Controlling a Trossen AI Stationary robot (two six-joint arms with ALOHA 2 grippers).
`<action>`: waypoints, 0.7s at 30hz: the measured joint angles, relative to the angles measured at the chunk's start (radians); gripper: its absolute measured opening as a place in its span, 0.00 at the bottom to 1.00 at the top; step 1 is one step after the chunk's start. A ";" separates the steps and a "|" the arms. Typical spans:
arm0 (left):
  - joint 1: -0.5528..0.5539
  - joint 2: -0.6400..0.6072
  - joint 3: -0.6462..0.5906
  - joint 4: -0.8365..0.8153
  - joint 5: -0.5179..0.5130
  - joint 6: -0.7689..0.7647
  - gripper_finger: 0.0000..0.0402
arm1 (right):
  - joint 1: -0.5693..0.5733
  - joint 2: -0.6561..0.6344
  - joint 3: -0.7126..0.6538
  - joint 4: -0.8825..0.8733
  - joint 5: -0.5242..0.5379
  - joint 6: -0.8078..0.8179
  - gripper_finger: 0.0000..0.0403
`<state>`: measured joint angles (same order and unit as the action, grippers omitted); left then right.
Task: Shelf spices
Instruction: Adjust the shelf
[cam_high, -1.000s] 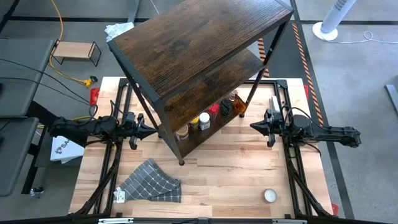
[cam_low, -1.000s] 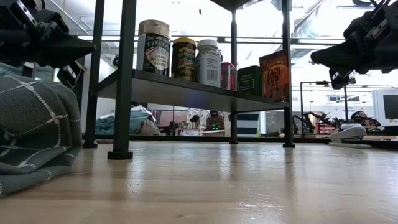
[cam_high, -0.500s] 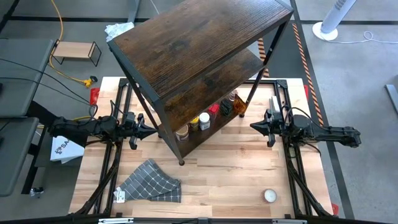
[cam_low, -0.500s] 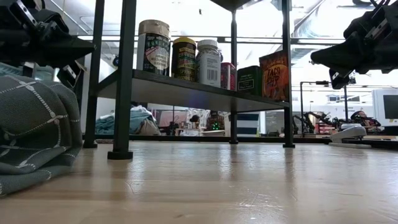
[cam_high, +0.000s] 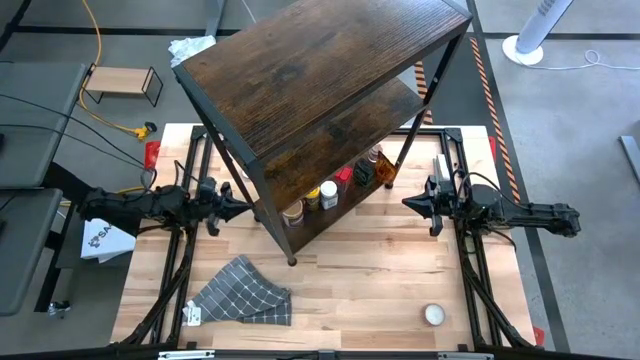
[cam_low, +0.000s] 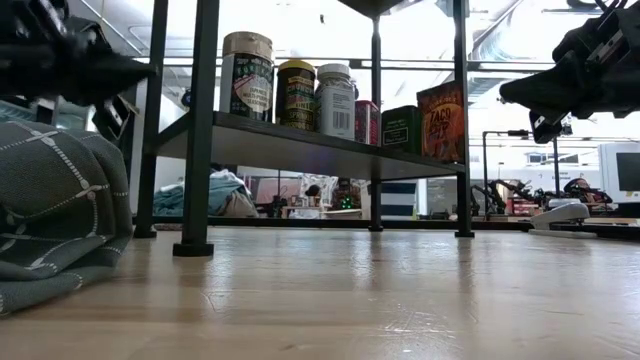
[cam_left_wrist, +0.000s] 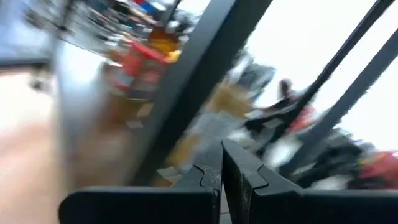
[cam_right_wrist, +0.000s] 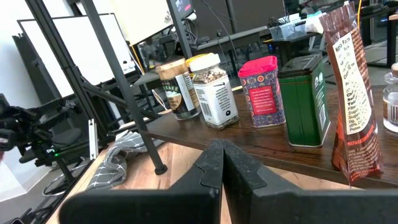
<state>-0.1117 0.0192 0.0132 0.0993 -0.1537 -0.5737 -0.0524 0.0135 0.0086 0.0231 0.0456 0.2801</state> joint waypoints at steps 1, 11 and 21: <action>0.000 -0.002 0.005 0.019 0.025 -0.042 0.00 | 0.000 0.000 0.000 0.000 0.000 0.000 0.00; -0.076 0.024 0.170 -0.056 0.212 -0.383 0.00 | 0.000 0.000 0.000 0.000 0.000 0.000 0.00; -0.221 0.357 0.451 -0.273 -0.346 -0.491 0.00 | 0.000 0.000 0.000 0.000 0.000 0.000 0.00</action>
<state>-0.3328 0.3764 0.4640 -0.1736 -0.4997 -1.0650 -0.0522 0.0138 0.0084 0.0230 0.0453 0.2798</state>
